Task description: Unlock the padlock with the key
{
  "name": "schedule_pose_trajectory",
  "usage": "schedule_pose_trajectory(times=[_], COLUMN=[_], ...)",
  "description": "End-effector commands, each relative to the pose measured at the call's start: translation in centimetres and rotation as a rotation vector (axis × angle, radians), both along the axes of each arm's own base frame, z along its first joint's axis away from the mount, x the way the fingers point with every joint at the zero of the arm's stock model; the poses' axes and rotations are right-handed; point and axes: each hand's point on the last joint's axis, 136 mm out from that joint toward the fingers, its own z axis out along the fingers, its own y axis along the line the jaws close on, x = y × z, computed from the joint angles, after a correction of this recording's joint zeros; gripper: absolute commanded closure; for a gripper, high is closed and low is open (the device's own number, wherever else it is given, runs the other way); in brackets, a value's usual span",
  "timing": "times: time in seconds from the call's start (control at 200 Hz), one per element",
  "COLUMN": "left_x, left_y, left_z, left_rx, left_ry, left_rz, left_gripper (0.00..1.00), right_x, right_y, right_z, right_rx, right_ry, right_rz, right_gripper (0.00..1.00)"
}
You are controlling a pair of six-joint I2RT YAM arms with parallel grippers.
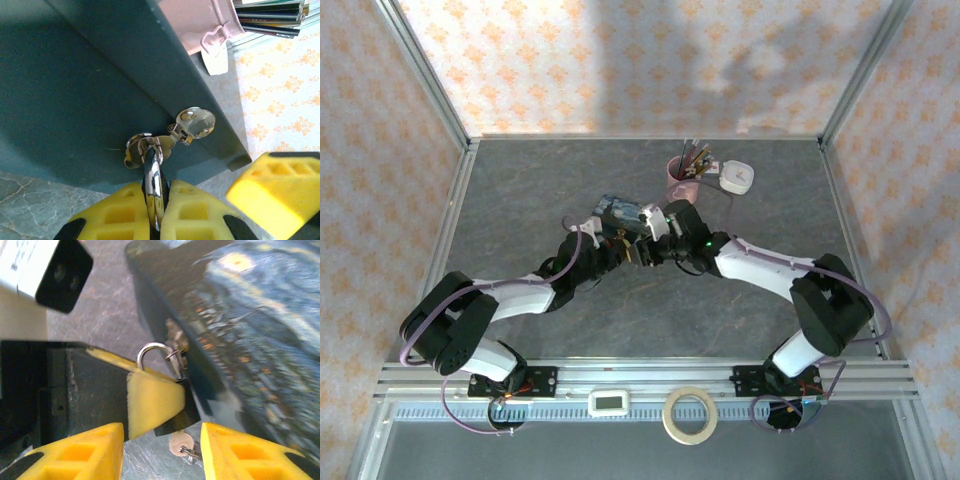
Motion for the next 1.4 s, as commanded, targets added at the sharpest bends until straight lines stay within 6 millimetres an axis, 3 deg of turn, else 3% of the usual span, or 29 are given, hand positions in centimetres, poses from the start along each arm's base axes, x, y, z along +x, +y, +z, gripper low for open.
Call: schedule_pose_trajectory(times=[0.0,0.245,0.455,0.751,1.001,1.391], left_x=[0.7,0.9,1.1,1.0,0.6,-0.3], left_y=[-1.1,-0.7,-0.4,-0.4,-0.4,-0.9], left_z=[2.3,2.1,2.2,2.4,2.4,2.9], left_rx=[-0.072,-0.102,-0.131,-0.141,-0.153,-0.166], left_ry=[-0.019,0.014,0.042,0.057,0.064,0.068], left_rz=[-0.03,-0.017,-0.008,-0.013,-0.015,-0.049], left_gripper=[1.0,1.0,1.0,1.0,1.0,1.0], right_x=[0.0,-0.6,-1.2,-1.4,0.0,2.0], right_y=[0.2,-0.6,-1.9,-0.5,0.3,0.5], right_z=[-1.1,-2.7,-2.6,-2.6,-2.6,-2.1], right_rx=[-0.061,-0.121,-0.13,-0.094,-0.098,-0.089], right_ry=[-0.035,-0.043,-0.068,-0.069,-0.103,-0.148], right_rz=[0.028,0.027,0.001,0.036,0.012,-0.069], right_gripper=[0.57,0.57,0.58,0.57,0.57,0.65])
